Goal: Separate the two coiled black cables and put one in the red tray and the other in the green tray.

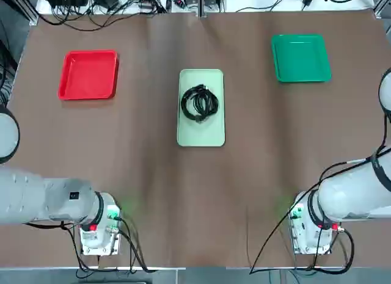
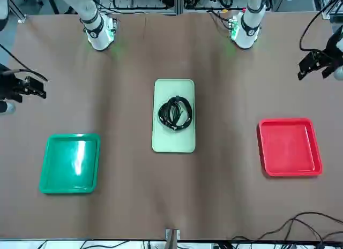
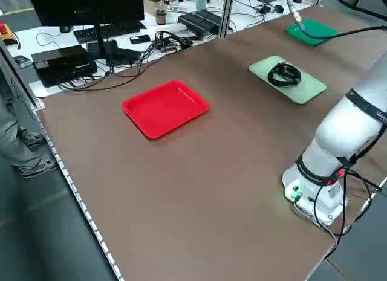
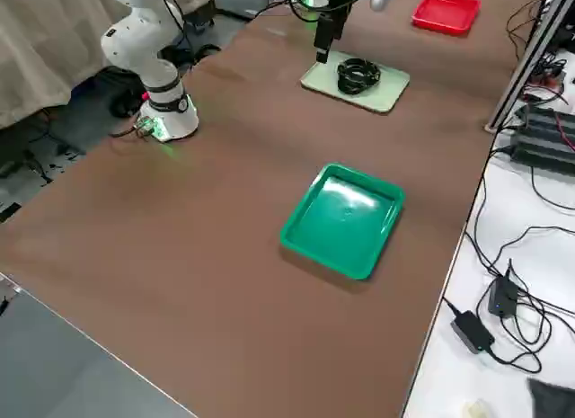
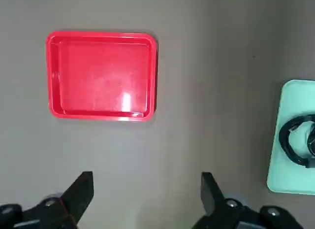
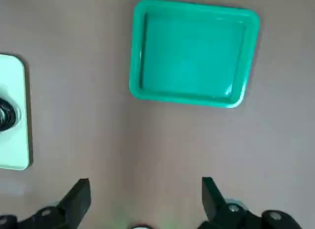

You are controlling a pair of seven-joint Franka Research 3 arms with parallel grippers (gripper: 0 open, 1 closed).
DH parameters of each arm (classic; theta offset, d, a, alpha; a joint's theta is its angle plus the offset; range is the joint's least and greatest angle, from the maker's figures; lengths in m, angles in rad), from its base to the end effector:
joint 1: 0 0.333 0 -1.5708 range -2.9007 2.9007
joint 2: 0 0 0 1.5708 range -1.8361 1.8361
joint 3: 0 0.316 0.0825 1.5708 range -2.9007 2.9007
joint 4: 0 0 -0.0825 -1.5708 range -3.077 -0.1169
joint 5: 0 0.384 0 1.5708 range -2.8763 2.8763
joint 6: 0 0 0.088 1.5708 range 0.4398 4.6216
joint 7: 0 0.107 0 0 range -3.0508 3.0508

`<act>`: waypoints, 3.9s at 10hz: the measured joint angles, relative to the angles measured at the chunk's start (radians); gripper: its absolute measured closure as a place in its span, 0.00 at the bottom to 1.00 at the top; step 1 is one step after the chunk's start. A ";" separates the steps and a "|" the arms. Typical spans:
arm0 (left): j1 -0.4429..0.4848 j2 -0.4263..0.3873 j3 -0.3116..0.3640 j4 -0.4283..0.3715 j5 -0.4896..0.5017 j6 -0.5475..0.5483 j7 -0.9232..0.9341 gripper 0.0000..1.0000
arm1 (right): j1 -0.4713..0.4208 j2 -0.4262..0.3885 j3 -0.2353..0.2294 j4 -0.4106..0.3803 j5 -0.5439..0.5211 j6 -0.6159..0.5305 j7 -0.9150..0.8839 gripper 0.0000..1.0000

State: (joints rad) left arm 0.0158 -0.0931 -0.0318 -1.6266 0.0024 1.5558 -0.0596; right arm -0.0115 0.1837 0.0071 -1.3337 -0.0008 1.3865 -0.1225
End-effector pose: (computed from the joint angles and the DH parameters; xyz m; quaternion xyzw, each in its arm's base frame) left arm 0.5237 -0.0090 0.6470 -0.9997 -0.0219 -0.0112 0.0023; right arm 0.5912 -0.0031 0.6139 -0.9961 -0.0588 0.0653 0.0044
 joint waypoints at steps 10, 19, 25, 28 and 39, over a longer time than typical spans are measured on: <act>-0.016 0.060 -0.095 -0.004 -0.009 0.003 -0.004 0.02 | -0.003 0.000 -0.001 0.000 0.057 -0.031 0.000 0.00; -0.086 0.513 -0.493 -0.026 0.093 0.386 -0.390 0.00 | -0.028 0.117 -0.002 -0.094 0.624 -0.188 0.001 0.00; -0.144 0.792 -0.531 -0.024 0.322 0.658 -0.325 0.07 | 0.019 0.147 0.005 -0.191 0.836 -0.161 0.001 0.00; -0.164 0.838 -0.541 -0.023 0.399 0.691 -0.287 0.16 | 0.054 0.153 0.006 -0.276 0.885 -0.086 0.001 0.00; -0.234 0.915 -0.542 -0.024 0.441 0.740 -0.284 0.26 | 0.114 0.153 0.008 -0.342 0.892 0.019 0.001 0.00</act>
State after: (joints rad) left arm -0.2181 0.8215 -0.5739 -1.6506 0.4438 2.2959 -0.3439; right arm 0.1026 0.3365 0.0146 -1.6757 0.8917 1.4056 -0.1220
